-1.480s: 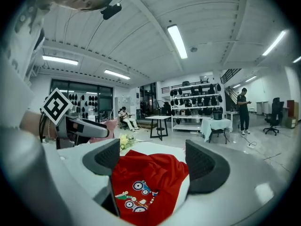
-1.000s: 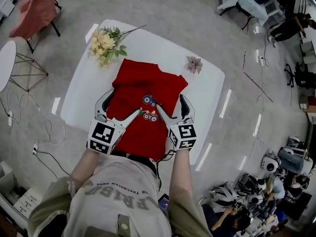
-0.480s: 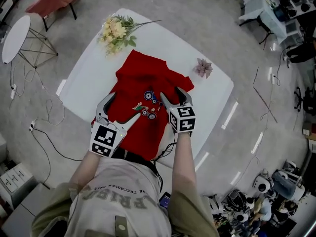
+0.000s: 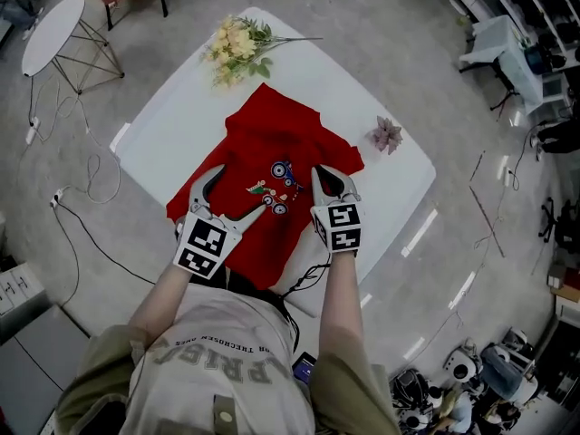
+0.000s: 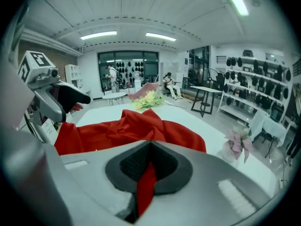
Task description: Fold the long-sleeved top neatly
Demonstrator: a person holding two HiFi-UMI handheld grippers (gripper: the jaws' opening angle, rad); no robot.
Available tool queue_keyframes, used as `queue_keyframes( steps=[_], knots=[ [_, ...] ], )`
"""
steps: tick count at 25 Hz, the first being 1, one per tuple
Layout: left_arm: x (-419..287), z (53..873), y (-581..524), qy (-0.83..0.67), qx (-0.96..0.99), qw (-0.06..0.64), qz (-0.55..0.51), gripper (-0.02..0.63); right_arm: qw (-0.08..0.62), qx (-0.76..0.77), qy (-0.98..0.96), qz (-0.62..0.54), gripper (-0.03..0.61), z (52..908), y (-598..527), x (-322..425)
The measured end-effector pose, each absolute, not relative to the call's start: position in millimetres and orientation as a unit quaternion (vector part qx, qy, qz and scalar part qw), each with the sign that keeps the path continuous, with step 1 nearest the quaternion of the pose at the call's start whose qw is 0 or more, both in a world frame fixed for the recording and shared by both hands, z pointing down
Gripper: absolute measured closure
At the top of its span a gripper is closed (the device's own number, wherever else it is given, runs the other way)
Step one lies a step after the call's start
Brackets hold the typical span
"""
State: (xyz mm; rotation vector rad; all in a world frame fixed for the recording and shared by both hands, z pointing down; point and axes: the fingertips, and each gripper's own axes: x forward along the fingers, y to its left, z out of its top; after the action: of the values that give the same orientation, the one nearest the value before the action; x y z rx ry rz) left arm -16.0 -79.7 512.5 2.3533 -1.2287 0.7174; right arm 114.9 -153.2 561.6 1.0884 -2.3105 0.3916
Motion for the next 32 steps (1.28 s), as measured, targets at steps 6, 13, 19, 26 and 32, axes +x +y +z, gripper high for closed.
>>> queue_keyframes(
  steps=[6,13,19,26,32],
  knots=[
    [-15.9,521.0,-75.1,-0.436,0.836,0.187,0.274,0.198,0.256,0.335,-0.9,0.111,0.576,535.8,-131.3,86.4],
    [-7.9,544.5,-93.7,-0.36,0.856,0.099,0.357,0.199,0.326,0.15,-0.933,0.013,0.577,534.2,-56.0,41.4],
    [24.1,583.6,-86.3,-0.216,0.856,-0.046,0.467,0.199,0.331,0.096,-0.938,0.045,0.577,532.8,-20.3,36.0],
    [59.9,594.2,-76.4,-0.152,0.864,-0.122,0.465,0.416,0.324,0.092,-0.937,0.091,0.577,523.4,0.8,44.4],
    [54.4,590.4,-63.0,-0.144,0.877,-0.093,0.449,0.584,0.296,0.149,-0.935,0.128,0.574,516.1,-1.2,51.3]
  ],
)
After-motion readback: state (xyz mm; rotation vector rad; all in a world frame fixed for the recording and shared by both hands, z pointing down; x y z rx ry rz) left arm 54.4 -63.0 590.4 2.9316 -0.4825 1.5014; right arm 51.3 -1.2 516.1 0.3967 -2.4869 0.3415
